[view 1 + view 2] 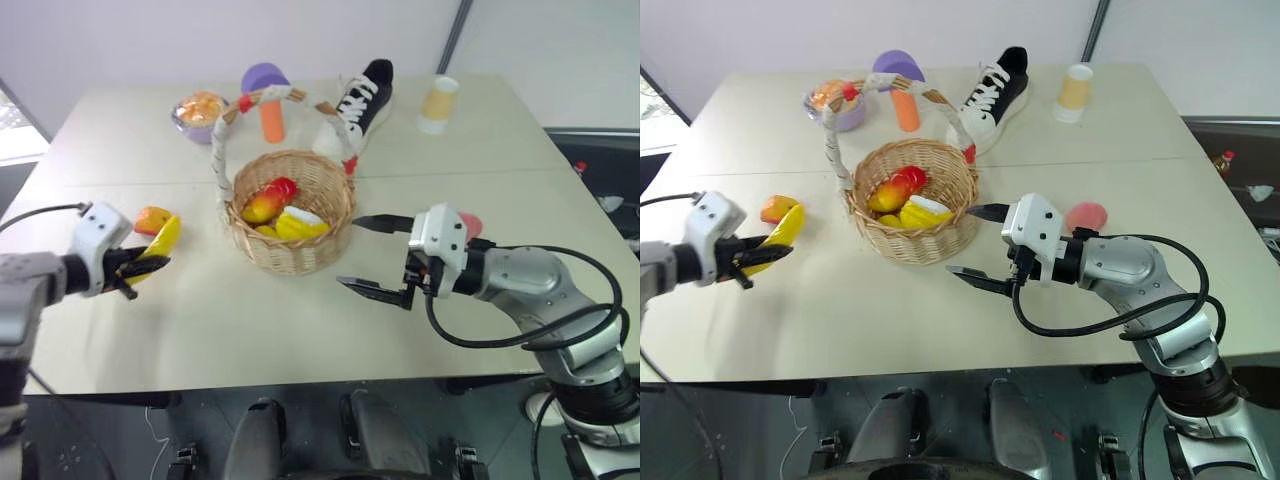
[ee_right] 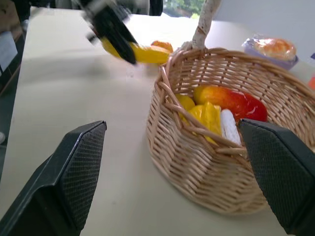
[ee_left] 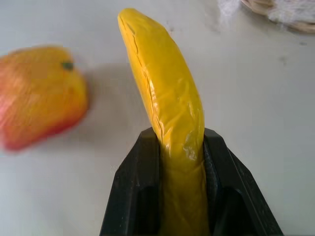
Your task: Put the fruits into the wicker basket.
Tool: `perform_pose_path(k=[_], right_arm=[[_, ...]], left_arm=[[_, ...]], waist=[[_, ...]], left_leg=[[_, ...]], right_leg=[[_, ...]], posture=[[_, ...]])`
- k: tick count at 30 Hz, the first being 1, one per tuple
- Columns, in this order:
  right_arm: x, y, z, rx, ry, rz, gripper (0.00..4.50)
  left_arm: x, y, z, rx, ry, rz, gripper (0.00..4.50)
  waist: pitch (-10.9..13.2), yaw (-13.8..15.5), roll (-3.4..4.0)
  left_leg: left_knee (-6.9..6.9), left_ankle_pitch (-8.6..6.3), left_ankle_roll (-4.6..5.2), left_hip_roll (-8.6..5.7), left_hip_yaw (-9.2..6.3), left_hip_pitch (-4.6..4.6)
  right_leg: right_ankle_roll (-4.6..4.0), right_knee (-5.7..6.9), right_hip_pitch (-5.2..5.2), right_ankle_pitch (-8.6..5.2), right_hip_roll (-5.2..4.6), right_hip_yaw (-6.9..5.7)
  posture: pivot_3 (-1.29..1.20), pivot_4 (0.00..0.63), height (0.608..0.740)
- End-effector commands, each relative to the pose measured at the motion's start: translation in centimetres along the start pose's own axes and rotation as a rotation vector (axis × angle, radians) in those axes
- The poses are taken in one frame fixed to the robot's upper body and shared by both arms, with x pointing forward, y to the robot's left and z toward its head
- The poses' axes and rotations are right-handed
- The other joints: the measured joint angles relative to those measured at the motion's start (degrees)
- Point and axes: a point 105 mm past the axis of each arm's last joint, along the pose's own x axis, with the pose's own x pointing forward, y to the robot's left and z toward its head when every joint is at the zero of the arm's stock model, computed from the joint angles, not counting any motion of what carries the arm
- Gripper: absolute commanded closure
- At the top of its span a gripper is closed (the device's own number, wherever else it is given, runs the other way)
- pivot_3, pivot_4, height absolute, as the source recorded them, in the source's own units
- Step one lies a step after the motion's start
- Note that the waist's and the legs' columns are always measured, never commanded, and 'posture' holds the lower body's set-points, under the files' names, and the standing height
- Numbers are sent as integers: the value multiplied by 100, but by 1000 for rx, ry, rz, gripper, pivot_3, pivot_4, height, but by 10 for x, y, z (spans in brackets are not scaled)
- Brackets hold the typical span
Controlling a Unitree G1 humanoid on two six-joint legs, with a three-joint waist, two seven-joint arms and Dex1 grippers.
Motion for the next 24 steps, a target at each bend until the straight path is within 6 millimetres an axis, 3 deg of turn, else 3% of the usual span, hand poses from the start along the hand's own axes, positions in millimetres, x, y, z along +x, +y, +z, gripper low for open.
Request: perform_pose_path(k=[1,4,9,13,20,21,22,24], right_arm=[[-2,-8,9,-48,-25,-16,0],[-3,-19,9,-57,-20,-27,0],[-3,-29,9,-75,-10,-30,0],[-2,-31,12,-83,-10,-46,0],[-5,-30,16,-77,-20,-114,0],[-5,-29,16,-75,-18,-119,0],[-6,-28,16,-72,-16,-125,0],[-7,-27,15,-69,-12,-133,0]], left_arm=[[-22,-46,48,55,-218,-163,3992],[-12,-82,72,126,-273,-246,3992],[18,-109,125,223,-421,-256,3992],[59,-112,166,322,-466,-184,3992],[90,-113,180,331,-479,-224,3992],[91,-112,180,328,-483,-226,2957],[91,-111,180,340,-482,-224,2701],[91,-109,179,364,-481,-223,1650]], waist=[[0,79,-1],[0,185,-1],[-2,170,-5],[-1,149,-4],[0,126,-1],[0,132,-1],[0,135,-1],[0,138,-1]], left_leg=[[4,1,-1,-1,-2,0],[13,1,-2,-8,3,7],[12,1,-2,-19,3,9],[11,1,-1,-36,2,8],[5,0,0,-31,5,9],[5,0,0,-30,4,7],[5,0,0,-30,4,6],[6,1,0,-30,6,5]], right_leg=[[-1,-1,9,0,-6,-1],[-4,-15,30,-2,-6,-4],[2,-15,37,1,6,-7],[3,-11,35,2,15,-11],[1,-5,22,0,27,-5],[1,-5,22,0,27,-5],[1,-5,22,0,26,-5],[1,-6,21,0,23,-5]], posture=[[0,150,740],[0,150,740],[0,150,740],[0,150,740],[0,150,740],[0,150,740],[0,150,740],[0,150,740]])
